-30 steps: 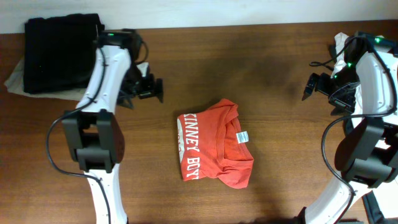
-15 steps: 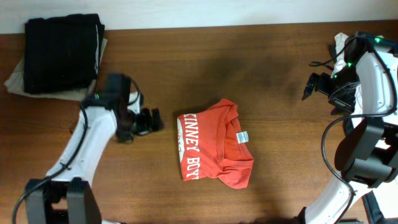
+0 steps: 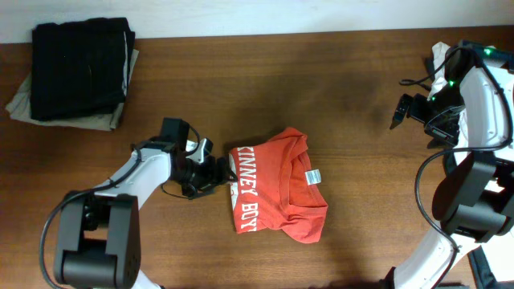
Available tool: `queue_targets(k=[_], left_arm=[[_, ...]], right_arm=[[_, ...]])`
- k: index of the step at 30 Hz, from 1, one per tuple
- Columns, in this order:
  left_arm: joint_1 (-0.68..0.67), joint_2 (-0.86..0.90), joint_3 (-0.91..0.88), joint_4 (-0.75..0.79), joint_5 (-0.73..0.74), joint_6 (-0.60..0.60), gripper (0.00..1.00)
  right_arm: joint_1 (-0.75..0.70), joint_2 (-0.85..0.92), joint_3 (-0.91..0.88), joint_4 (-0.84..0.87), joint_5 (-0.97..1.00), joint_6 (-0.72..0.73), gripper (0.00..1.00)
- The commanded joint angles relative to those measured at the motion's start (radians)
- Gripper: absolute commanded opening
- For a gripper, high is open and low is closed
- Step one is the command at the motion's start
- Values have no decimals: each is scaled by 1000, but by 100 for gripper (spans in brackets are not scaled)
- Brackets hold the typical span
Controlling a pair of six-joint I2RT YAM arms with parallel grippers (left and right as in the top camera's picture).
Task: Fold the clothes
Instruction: 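Grasp the folded shirt with the left gripper and lift it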
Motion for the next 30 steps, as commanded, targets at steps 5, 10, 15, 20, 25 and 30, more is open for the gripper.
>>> queue_targets(k=[5, 10, 15, 20, 25, 30], left_arm=[[-89, 82, -6, 158, 114, -120, 80], [-131, 91, -6, 191, 113, -163, 77], [-142, 91, 1, 193, 114, -166, 1], [-110, 91, 286, -42, -132, 59, 0], [20, 116, 575, -174, -370, 271, 0], [142, 177, 605, -55, -424, 393, 0]], right_arm=[[0, -33, 8, 1, -2, -4, 99], [0, -33, 8, 1, -2, -4, 99], [0, -33, 8, 1, -2, -4, 99], [0, -33, 8, 1, -2, -4, 99], [0, -33, 8, 1, -2, -4, 99], [0, -33, 8, 1, -2, -4, 99]])
